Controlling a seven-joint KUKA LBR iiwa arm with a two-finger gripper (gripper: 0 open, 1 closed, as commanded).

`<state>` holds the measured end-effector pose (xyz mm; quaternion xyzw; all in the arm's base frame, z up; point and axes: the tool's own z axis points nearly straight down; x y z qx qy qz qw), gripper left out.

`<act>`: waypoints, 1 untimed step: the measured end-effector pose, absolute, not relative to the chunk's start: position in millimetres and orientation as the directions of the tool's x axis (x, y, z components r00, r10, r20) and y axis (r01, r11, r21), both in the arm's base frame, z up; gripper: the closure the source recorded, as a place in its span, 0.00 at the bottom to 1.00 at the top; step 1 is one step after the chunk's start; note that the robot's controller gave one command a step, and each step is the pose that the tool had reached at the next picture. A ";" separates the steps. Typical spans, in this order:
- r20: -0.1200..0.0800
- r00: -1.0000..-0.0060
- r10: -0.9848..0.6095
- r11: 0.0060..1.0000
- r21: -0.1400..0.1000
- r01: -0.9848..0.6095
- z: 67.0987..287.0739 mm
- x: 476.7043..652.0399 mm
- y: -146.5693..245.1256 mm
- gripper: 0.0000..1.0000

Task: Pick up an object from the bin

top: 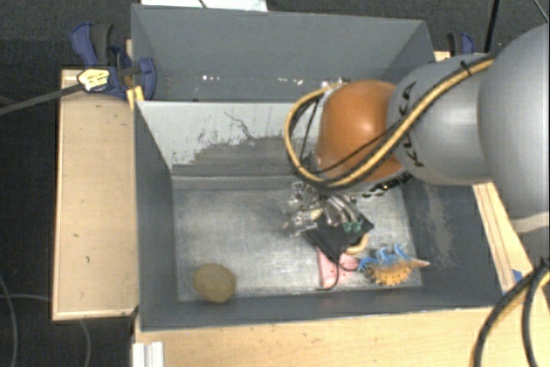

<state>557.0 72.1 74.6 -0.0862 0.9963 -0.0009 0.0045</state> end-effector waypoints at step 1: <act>0.005 -0.981 -0.194 0.981 0.001 -0.194 116.7 558.2 74.3 1.00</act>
Offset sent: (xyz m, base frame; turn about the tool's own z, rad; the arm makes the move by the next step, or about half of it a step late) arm -0.0045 -0.0206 0.1000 0.0198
